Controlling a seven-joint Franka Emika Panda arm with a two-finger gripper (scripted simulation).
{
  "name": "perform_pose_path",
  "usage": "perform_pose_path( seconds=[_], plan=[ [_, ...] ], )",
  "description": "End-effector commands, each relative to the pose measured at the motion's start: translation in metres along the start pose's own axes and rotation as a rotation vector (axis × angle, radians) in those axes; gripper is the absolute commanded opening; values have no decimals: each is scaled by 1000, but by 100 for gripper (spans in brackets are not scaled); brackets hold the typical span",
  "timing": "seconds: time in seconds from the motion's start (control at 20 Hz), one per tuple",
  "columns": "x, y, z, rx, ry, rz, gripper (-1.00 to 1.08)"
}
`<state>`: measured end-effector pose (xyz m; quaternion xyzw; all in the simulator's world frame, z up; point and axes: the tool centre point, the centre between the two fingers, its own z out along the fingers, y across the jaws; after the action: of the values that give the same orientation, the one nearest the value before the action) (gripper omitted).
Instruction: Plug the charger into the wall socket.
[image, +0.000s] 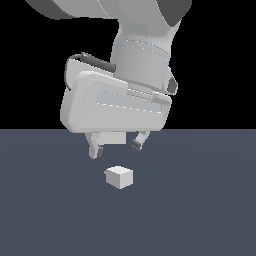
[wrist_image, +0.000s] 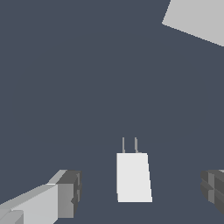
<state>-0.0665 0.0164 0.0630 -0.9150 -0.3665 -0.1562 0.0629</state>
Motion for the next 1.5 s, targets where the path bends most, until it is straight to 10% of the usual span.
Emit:
perform_pose_path(
  seconds=[0.0,0.9,0.95,1.45],
  plan=[
    [0,0,1,0,0,0,100],
    [-18,-1,48,1,-1,-6,100],
    [-18,-1,48,1,-1,-6,-100],
    [-17,-2,48,2,-1,-8,-100]
  ],
)
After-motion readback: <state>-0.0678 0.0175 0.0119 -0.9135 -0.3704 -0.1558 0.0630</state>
